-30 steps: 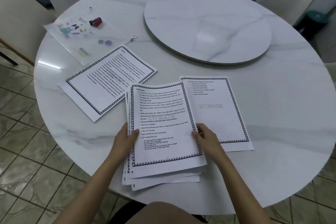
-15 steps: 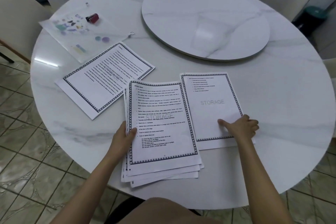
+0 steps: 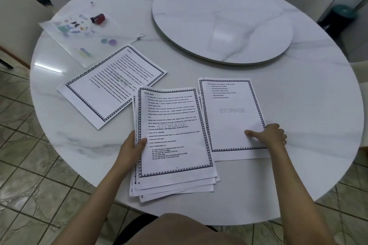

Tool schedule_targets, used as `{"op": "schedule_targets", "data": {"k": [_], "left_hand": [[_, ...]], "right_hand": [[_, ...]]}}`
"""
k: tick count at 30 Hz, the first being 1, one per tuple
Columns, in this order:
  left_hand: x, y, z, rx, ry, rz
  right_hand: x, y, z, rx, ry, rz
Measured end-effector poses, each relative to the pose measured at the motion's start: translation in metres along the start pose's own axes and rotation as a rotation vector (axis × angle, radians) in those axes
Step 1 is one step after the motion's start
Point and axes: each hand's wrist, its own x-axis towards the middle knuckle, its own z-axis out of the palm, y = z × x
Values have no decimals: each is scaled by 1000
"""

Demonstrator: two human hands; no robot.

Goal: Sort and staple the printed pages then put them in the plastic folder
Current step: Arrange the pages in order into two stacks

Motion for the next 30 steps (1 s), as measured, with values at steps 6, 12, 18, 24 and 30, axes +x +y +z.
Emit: {"op": "schedule_targets", "data": {"k": [6,12,18,24,30], "left_hand": [[1,-2,0,15,-1,0],[2,-2,0,23,0,-4],[2,-2,0,16,-5,-3],[0,-1,1,-20,5,26],[-1,-1,4,-70,39,40]], "right_hand": [[1,-1,-2,7,-10,7],[5,0,-3,94,-15,-37],[4,3,-9,317,27,-155],[-9,4,-23,381,127,-434],[-23,0,-54,501,276,-492]]}}
